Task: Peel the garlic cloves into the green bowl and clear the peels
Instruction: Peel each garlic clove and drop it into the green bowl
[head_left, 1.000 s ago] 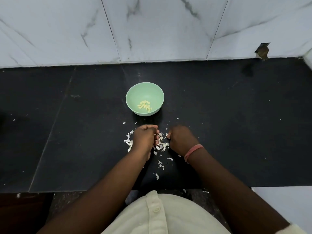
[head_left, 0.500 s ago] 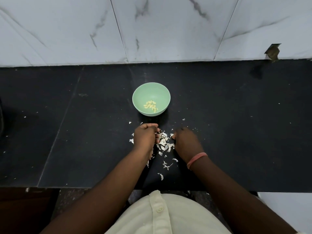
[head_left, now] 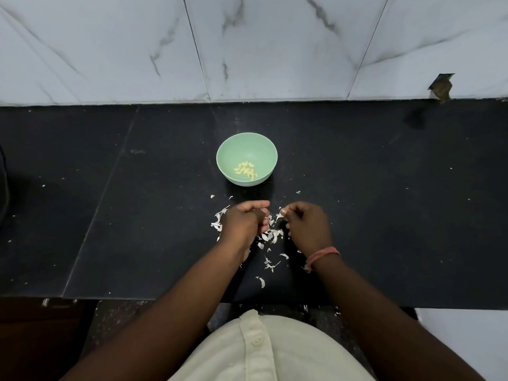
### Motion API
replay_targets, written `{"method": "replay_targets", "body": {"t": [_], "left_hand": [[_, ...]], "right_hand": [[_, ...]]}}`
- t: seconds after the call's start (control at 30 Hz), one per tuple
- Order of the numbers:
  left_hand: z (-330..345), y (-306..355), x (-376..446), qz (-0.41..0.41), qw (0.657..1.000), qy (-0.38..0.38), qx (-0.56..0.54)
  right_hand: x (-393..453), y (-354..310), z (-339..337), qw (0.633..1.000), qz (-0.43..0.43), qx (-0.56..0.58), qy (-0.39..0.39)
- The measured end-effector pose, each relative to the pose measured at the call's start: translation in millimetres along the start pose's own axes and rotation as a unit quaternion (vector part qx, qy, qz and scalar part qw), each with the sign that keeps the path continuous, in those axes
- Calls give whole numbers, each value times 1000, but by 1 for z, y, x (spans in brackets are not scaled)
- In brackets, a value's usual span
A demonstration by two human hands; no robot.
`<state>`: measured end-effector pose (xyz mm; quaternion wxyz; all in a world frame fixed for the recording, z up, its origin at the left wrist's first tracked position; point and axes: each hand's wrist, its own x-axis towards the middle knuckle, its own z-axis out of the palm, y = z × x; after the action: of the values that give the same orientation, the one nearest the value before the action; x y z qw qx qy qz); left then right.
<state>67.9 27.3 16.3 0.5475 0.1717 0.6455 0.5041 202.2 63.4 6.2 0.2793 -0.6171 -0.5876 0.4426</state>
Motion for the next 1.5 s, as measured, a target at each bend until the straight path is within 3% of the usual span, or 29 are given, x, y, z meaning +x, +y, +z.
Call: {"method": "replay_targets", "body": {"t": [0.07,0.13,0.4,0.53,0.67,0.83,1.13,1.5], "left_hand": [[0,-3,-3,12,999,-40,6],[-1,-3,-6,31,998,-62,-2],[-6,-6,-13,88,996,-12,-2],[-6,-6,-16,108,994,-5,-7],[-7,-5,-16,123,992,11,-4],[-8,-2,-17,130,991,3,-19],[-16,6,-24,177,981,10,82],[-18,16,-25,227,951,-7,211]], "right_hand": [[-4,-7,6,981,92,167,-27],[-4,-12,11,955,144,252,-55],[-7,-17,20,904,206,362,-97],[-10,-20,17,935,162,307,-75],[-11,-22,13,989,30,141,-15],[-13,-22,14,995,-96,37,15],[-16,-27,15,995,-66,79,14],[-19,-29,10,996,-90,-5,27]]}}
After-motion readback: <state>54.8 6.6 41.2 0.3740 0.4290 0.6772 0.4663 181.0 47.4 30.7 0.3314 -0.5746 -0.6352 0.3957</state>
